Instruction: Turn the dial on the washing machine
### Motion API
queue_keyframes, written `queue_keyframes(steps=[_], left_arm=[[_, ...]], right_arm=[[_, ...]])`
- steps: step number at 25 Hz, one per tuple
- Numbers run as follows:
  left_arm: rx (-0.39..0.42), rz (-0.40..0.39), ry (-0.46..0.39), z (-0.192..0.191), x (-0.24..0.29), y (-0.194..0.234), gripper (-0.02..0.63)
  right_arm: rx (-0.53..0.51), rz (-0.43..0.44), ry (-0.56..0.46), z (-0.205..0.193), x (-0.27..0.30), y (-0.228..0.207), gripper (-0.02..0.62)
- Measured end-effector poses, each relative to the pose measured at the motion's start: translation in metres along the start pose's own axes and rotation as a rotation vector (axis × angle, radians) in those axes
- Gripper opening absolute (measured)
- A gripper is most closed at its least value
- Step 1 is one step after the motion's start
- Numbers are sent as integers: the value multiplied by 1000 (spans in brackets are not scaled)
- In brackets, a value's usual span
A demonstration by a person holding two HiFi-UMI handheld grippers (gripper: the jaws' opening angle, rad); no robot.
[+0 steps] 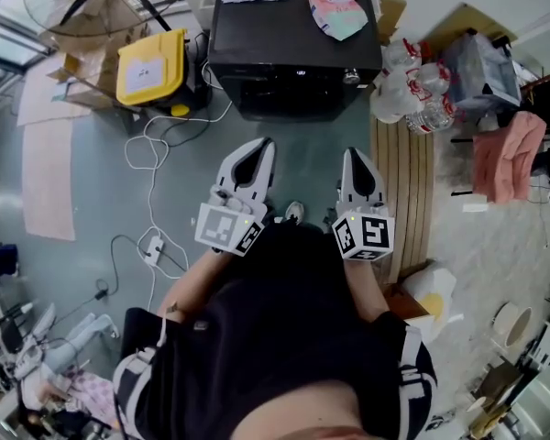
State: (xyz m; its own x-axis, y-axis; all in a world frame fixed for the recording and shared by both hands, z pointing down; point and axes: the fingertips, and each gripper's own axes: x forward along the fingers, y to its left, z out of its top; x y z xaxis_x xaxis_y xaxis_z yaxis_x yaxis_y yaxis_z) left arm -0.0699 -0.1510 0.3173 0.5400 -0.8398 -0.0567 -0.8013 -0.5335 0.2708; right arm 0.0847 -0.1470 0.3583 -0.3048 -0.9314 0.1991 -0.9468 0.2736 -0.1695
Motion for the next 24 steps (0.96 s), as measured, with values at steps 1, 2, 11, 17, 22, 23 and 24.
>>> queue_keyframes(steps=[1, 2, 11, 17, 22, 23, 24], left_arm=[[0, -1, 1, -1, -1, 0, 28], [2, -1, 0, -2, -2, 1, 28], [-4, -6, -1, -6, -6, 2, 28], [-6, -6, -7, -5, -6, 1, 28], [-5, -1, -9, 0, -10, 4, 28], [-5, 1, -10, 1, -11, 5, 28], [-5, 3, -12, 3, -12, 6, 28]], right_arm=[[-1, 1, 3, -1, -1, 1, 25], [0, 1, 5, -2, -1, 1, 25], [7, 4, 17, -9, -2, 5, 25], [2, 0, 17, -8, -3, 5, 25], [5, -2, 17, -6, -5, 9, 25], [4, -3, 17, -5, -6, 10, 25], [4, -3, 17, -5, -7, 12, 25]])
